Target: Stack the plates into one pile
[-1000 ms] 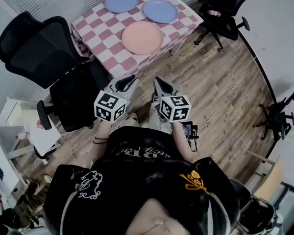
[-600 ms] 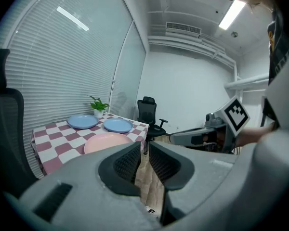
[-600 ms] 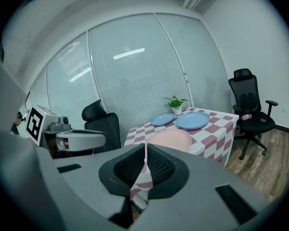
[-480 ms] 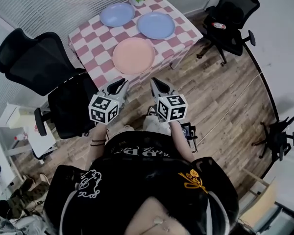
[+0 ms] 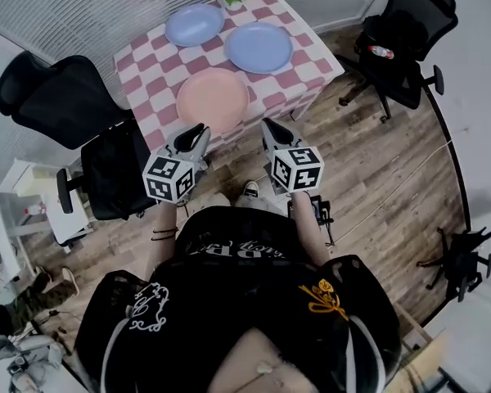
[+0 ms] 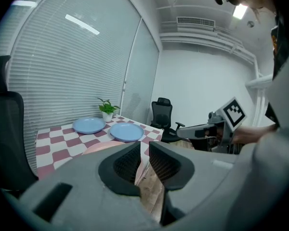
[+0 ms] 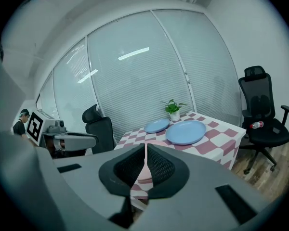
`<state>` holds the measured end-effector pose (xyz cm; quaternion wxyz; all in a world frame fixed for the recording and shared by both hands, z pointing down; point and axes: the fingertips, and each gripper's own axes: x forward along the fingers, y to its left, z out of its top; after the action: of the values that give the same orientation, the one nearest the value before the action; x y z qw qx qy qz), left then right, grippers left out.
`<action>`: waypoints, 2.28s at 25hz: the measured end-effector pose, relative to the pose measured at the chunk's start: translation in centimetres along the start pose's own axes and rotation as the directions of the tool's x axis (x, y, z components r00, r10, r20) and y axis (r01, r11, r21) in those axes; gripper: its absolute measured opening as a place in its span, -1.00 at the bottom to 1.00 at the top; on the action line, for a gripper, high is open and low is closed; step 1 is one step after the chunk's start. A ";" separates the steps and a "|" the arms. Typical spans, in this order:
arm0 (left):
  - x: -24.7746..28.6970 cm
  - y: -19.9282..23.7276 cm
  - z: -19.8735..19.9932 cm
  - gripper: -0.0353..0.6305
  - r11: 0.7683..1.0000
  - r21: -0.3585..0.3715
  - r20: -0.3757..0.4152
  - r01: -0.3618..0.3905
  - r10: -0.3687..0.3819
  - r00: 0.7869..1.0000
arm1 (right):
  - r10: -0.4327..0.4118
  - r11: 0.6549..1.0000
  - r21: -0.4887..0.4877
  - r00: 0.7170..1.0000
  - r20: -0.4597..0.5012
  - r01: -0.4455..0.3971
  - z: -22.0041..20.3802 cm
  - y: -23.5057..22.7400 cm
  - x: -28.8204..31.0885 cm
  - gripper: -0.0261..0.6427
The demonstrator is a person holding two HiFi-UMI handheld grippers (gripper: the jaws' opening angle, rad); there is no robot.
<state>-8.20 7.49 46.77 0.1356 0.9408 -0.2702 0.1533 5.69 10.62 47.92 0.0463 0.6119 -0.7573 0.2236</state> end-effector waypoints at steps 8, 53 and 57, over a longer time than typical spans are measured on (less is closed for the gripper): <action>0.1 1.3 -1.0 -0.70 0.997 -0.020 -0.055 -0.072 0.071 0.996 | 0.071 0.997 0.024 0.997 -0.036 -0.070 -0.2 -0.9 2.7 -0.86; 8.3 20.2 -12.4 -0.37 0.983 -0.177 -0.352 0.052 -0.112 0.929 | -0.099 0.961 0.191 0.894 -0.436 0.200 -8.6 -6.7 17.9 -0.70; 9.0 20.2 -10.0 -0.37 0.985 -0.157 -0.302 0.069 -0.114 0.947 | -0.120 0.963 0.178 0.915 -0.386 0.201 -5.2 -7.1 17.9 -0.72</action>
<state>-14.13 -9.83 62.64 0.2510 0.9043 -0.2120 0.2724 6.90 -4.63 60.77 0.1412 0.6201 -0.6531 0.4111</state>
